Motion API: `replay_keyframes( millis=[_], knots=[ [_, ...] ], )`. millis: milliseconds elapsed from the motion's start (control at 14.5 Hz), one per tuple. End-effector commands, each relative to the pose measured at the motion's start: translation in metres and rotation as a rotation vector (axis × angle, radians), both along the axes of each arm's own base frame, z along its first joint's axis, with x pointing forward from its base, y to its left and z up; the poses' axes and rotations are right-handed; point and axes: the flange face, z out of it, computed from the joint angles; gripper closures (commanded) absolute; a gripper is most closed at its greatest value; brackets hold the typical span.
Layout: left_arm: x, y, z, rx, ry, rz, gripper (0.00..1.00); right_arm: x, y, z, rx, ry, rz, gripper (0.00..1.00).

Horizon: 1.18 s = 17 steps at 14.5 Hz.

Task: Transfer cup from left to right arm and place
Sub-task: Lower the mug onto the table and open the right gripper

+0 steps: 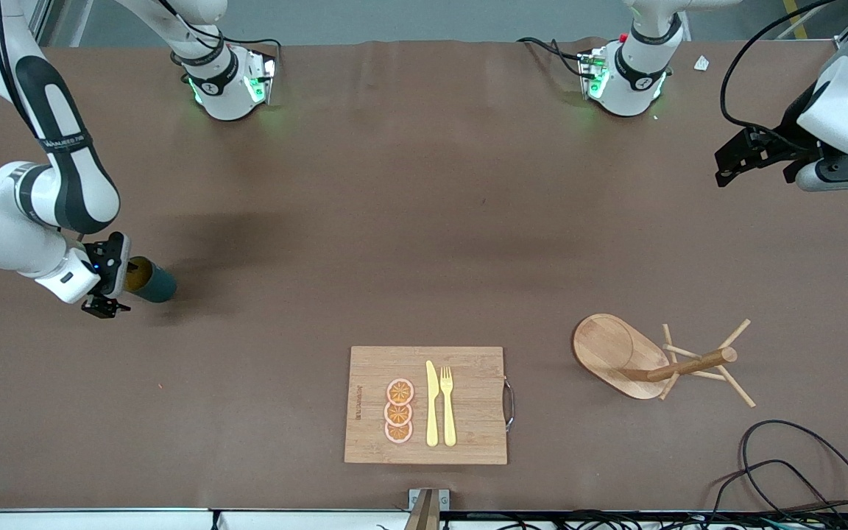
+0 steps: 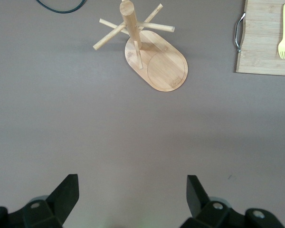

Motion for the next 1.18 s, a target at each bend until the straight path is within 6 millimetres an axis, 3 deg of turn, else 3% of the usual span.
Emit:
replay_keyframes(
  millis=[0, 415, 691, 1106],
  knots=[
    [0.002, 0.0, 0.003, -0.007, -0.01, 0.008, 0.0, 0.0, -0.001, 0.019, 0.013, 0.013, 0.009, 0.0],
    [0.002, 0.003, 0.003, -0.007, -0.01, 0.011, 0.0, 0.032, -0.005, 0.099, 0.064, 0.107, -0.071, 0.0],
    [0.002, 0.003, 0.003, -0.007, -0.008, 0.011, 0.0, 0.02, -0.011, 0.133, 0.055, 0.132, -0.217, 0.0],
    [0.002, 0.005, 0.003, -0.007, -0.007, 0.016, 0.0, -0.002, -0.004, 0.217, 0.013, 0.119, -0.595, 0.0]
  ],
)
